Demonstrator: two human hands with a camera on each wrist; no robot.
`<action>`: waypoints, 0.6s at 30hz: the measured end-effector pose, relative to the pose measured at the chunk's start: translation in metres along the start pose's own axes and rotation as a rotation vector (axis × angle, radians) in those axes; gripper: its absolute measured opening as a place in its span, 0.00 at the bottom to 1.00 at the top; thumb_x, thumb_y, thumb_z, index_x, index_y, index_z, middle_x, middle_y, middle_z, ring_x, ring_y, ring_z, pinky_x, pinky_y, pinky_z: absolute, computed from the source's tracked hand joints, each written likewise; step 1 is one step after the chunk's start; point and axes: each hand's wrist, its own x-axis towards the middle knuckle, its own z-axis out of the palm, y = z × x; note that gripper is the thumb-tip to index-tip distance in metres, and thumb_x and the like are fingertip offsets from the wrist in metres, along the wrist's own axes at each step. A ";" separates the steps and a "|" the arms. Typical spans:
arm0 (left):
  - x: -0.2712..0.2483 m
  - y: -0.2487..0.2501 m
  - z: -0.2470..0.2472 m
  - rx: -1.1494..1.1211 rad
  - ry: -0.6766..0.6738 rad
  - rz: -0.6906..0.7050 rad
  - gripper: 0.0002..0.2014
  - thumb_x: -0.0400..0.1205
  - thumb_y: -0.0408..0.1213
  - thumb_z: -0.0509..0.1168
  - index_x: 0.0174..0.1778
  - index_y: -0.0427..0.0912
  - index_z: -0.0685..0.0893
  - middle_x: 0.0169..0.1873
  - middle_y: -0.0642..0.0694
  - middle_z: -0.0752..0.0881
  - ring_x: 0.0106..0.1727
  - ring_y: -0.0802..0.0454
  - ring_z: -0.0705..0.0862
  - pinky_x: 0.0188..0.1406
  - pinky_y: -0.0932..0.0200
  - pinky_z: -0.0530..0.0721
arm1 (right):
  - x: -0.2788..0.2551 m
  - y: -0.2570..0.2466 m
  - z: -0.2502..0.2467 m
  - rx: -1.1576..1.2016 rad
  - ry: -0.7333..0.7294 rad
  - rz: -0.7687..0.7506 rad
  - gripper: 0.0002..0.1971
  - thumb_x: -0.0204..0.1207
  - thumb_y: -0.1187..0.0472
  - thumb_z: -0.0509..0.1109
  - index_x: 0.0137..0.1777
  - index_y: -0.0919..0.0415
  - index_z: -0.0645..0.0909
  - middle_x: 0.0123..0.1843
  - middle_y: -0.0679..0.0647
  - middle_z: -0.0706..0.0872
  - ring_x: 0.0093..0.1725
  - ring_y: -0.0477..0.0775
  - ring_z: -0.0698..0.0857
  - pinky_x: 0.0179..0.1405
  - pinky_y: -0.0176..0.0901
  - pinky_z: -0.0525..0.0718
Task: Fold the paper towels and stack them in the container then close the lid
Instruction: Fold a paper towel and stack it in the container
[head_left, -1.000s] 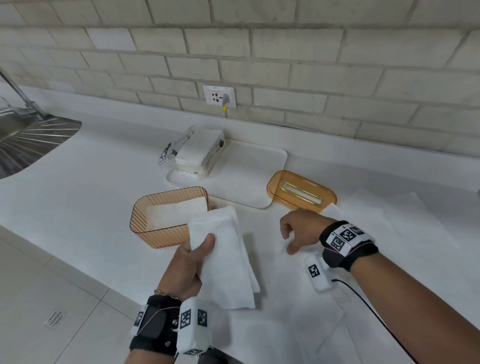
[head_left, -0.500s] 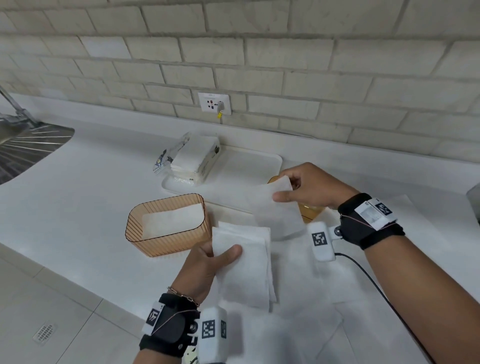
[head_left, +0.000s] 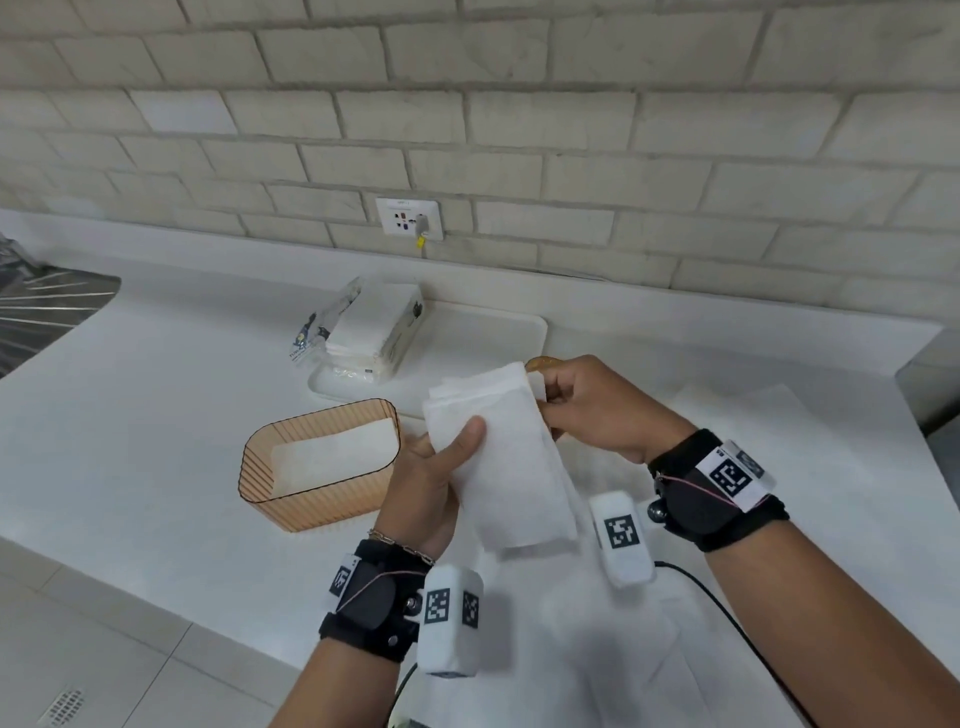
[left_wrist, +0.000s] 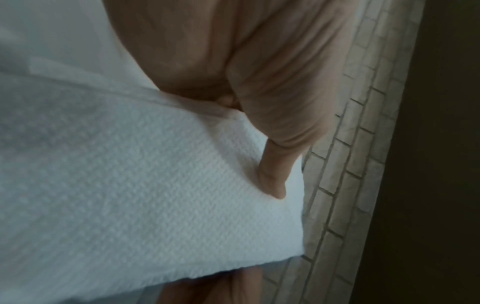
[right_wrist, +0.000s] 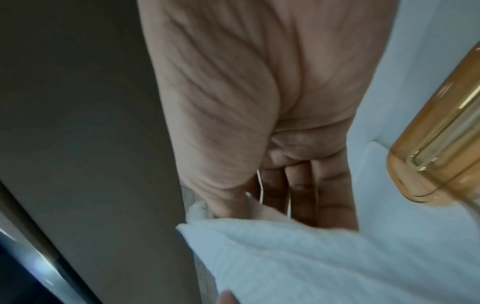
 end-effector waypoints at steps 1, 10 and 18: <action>0.001 -0.002 0.002 -0.032 0.006 -0.014 0.16 0.85 0.35 0.72 0.67 0.33 0.89 0.69 0.29 0.87 0.73 0.30 0.85 0.74 0.32 0.83 | -0.002 0.003 0.002 0.036 0.004 0.026 0.16 0.86 0.49 0.72 0.51 0.62 0.92 0.49 0.60 0.93 0.46 0.54 0.91 0.54 0.51 0.92; 0.009 -0.023 -0.010 -0.181 0.100 0.057 0.34 0.79 0.24 0.75 0.81 0.49 0.77 0.72 0.37 0.87 0.72 0.35 0.86 0.73 0.29 0.82 | -0.046 0.085 0.015 0.183 0.079 0.194 0.18 0.71 0.60 0.87 0.59 0.61 0.91 0.57 0.53 0.96 0.59 0.57 0.94 0.65 0.54 0.91; 0.002 -0.046 -0.030 0.534 0.207 0.096 0.10 0.71 0.27 0.85 0.45 0.40 0.95 0.43 0.41 0.96 0.43 0.45 0.94 0.44 0.49 0.92 | -0.050 0.115 0.023 0.491 0.310 0.212 0.17 0.74 0.58 0.84 0.62 0.59 0.89 0.60 0.57 0.95 0.63 0.59 0.92 0.65 0.49 0.87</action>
